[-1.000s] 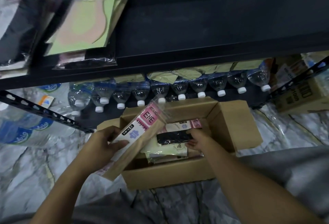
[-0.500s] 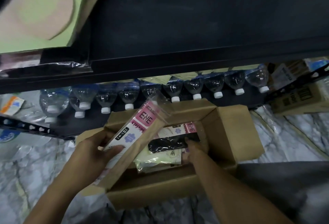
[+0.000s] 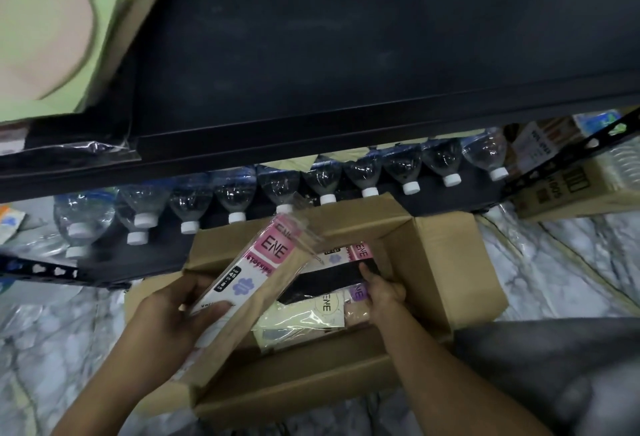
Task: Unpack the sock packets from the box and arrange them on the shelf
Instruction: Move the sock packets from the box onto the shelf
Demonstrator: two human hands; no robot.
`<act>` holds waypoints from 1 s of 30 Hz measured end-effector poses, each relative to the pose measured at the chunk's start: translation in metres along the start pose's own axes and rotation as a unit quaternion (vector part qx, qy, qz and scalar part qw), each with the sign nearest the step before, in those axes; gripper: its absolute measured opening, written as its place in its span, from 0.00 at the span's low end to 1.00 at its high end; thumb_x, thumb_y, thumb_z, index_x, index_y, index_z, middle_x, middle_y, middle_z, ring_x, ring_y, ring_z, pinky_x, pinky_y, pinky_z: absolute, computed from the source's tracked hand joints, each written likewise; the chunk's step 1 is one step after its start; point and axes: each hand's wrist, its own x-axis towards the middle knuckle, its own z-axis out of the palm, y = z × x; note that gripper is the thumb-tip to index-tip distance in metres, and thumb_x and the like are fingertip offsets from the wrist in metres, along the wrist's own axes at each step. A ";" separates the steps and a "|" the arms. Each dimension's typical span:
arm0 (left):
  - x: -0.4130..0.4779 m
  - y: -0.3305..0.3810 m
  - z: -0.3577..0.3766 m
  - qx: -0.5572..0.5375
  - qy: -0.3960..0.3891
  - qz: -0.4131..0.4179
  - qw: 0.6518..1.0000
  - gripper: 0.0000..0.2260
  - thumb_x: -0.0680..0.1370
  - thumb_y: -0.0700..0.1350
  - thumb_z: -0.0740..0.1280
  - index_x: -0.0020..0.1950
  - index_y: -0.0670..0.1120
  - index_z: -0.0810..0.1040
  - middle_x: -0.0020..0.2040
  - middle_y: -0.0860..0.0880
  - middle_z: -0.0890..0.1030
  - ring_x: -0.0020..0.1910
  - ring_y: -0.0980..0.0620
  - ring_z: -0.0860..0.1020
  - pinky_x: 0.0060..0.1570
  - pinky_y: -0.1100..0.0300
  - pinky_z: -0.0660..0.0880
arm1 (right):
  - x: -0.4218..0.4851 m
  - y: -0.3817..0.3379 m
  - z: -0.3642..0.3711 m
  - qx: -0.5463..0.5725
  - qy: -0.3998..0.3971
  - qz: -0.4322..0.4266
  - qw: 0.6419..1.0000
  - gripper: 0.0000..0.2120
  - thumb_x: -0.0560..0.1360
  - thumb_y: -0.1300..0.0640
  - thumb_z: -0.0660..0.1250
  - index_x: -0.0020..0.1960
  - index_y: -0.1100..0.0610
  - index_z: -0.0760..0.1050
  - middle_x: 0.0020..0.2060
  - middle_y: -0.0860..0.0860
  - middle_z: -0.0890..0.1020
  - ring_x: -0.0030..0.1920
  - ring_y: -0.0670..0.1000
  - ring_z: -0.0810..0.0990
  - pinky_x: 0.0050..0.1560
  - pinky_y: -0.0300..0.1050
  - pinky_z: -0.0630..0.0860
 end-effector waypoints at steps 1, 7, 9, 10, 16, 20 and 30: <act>0.000 0.000 0.000 0.005 0.003 -0.001 1.000 0.05 0.73 0.44 0.74 0.44 0.53 0.80 0.34 0.53 0.83 0.26 0.51 0.79 0.19 0.59 0.72 | 0.000 -0.001 -0.001 0.006 -0.014 0.001 1.000 0.22 0.58 0.55 0.82 0.46 0.58 0.75 0.47 0.59 0.84 0.42 0.55 0.82 0.46 0.54 0.81; -0.002 -0.001 0.000 0.029 0.009 0.013 0.999 0.05 0.73 0.45 0.74 0.43 0.54 0.81 0.36 0.54 0.83 0.29 0.49 0.81 0.24 0.56 0.76 | -0.030 -0.014 -0.004 0.044 -0.059 -0.001 0.997 0.20 0.61 0.61 0.80 0.49 0.59 0.76 0.45 0.60 0.85 0.44 0.60 0.85 0.48 0.59 0.82; -0.003 0.000 0.000 0.019 0.014 0.017 1.000 0.03 0.73 0.44 0.74 0.44 0.50 0.81 0.38 0.50 0.83 0.31 0.44 0.82 0.22 0.56 0.77 | -0.043 -0.016 -0.008 0.066 -0.063 -0.002 0.996 0.19 0.63 0.63 0.78 0.51 0.60 0.76 0.46 0.60 0.84 0.46 0.60 0.84 0.49 0.60 0.81; -0.003 0.000 -0.001 0.022 0.017 0.025 0.999 0.03 0.73 0.44 0.74 0.43 0.49 0.81 0.39 0.49 0.83 0.32 0.42 0.82 0.21 0.60 0.76 | -0.051 -0.016 -0.010 0.079 -0.062 -0.005 0.995 0.18 0.65 0.64 0.77 0.52 0.60 0.76 0.46 0.60 0.84 0.46 0.60 0.84 0.48 0.59 0.82; -0.011 0.002 -0.011 0.027 0.035 0.074 0.996 0.04 0.73 0.45 0.74 0.41 0.53 0.81 0.37 0.53 0.83 0.31 0.51 0.82 0.26 0.58 0.77 | -0.091 -0.016 -0.023 0.142 -0.048 -0.076 0.986 0.15 0.66 0.65 0.76 0.52 0.59 0.79 0.49 0.59 0.84 0.49 0.60 0.83 0.53 0.62 0.80; -0.020 0.002 -0.018 0.014 0.050 0.109 0.993 0.06 0.73 0.45 0.75 0.41 0.55 0.81 0.40 0.57 0.85 0.38 0.59 0.82 0.38 0.61 0.76 | -0.127 -0.028 -0.032 0.165 -0.054 -0.158 0.972 0.13 0.69 0.68 0.73 0.53 0.60 0.80 0.49 0.59 0.84 0.50 0.59 0.83 0.54 0.58 0.80; -0.088 0.018 -0.037 -0.198 0.026 0.136 0.970 0.12 0.64 0.48 0.81 0.44 0.49 0.84 0.47 0.47 0.87 0.47 0.50 0.85 0.47 0.55 0.81 | -0.240 -0.059 -0.087 0.175 -0.141 -0.347 0.910 0.09 0.71 0.67 0.72 0.51 0.61 0.79 0.42 0.53 0.84 0.36 0.41 0.84 0.30 0.28 0.76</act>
